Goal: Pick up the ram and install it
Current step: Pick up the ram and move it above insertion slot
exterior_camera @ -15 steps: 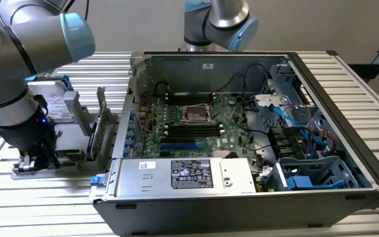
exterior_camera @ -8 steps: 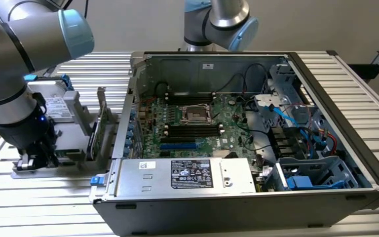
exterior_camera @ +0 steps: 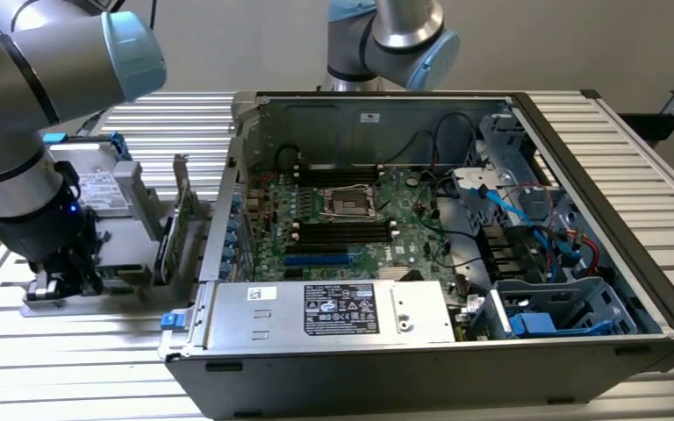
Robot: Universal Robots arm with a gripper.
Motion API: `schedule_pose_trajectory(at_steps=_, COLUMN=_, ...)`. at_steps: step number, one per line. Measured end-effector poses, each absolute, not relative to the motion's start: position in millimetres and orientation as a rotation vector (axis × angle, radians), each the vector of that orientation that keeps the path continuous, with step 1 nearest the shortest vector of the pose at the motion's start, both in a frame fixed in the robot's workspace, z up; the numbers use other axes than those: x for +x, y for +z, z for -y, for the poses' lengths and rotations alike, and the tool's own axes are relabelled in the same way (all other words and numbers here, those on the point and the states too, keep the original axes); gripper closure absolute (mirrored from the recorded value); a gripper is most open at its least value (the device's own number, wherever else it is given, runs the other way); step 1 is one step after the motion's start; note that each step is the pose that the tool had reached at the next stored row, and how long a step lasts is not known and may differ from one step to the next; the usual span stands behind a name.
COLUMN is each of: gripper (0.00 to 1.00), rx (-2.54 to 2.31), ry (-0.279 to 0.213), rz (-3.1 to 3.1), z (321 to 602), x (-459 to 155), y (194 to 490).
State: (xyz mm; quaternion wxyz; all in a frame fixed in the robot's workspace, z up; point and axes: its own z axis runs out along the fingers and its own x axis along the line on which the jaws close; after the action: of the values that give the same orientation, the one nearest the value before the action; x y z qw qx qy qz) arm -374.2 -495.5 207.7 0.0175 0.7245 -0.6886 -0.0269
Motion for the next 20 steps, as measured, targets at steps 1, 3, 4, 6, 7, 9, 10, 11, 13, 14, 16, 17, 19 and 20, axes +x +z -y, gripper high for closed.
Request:
schedule_pose_trajectory(at_steps=1, gripper=0.86, rx=2.250, ry=-0.084, rz=2.141, z=496, x=-374, y=208)
schedule_pose_trajectory(at_steps=3, gripper=0.86, rx=2.247, ry=-0.084, rz=2.145, z=495, x=-374, y=209)
schedule_pose_trajectory(at_steps=4, gripper=0.86, rx=2.246, ry=-0.085, rz=2.146, z=495, x=-374, y=210)
schedule_pose_trajectory(at_steps=6, gripper=0.86, rx=2.244, ry=-0.085, rz=2.148, z=496, x=-374, y=211)
schedule_pose_trajectory(at_steps=7, gripper=0.86, rx=2.243, ry=-0.085, rz=2.149, z=496, x=-374, y=211)
schedule_pose_trajectory(at_steps=9, gripper=0.86, rx=2.241, ry=-0.086, rz=2.152, z=496, x=-374, y=213)
schedule_pose_trajectory(at_steps=10, gripper=0.86, rx=2.241, ry=-0.086, rz=2.153, z=496, x=-374, y=213)
schedule_pose_trajectory(at_steps=11, gripper=0.86, rx=2.240, ry=-0.087, rz=2.154, z=496, x=-374, y=214)
schedule_pose_trajectory(at_steps=13, gripper=0.86, rx=2.239, ry=-0.087, rz=2.155, z=495, x=-374, y=216)
schedule_pose_trajectory(at_steps=14, gripper=0.86, rx=2.239, ry=-0.088, rz=2.156, z=495, x=-374, y=218)
schedule_pose_trajectory(at_steps=16, gripper=0.86, rx=2.238, ry=-0.088, rz=2.158, z=495, x=-374, y=221)
schedule_pose_trajectory(at_steps=17, gripper=0.86, rx=2.237, ry=-0.089, rz=2.159, z=495, x=-374, y=223)
schedule_pose_trajectory(at_steps=19, gripper=0.86, rx=2.236, ry=-0.089, rz=2.160, z=495, x=-374, y=229)
schedule_pose_trajectory(at_steps=20, gripper=0.86, rx=2.236, ry=-0.089, rz=2.161, z=495, x=-374, y=233)
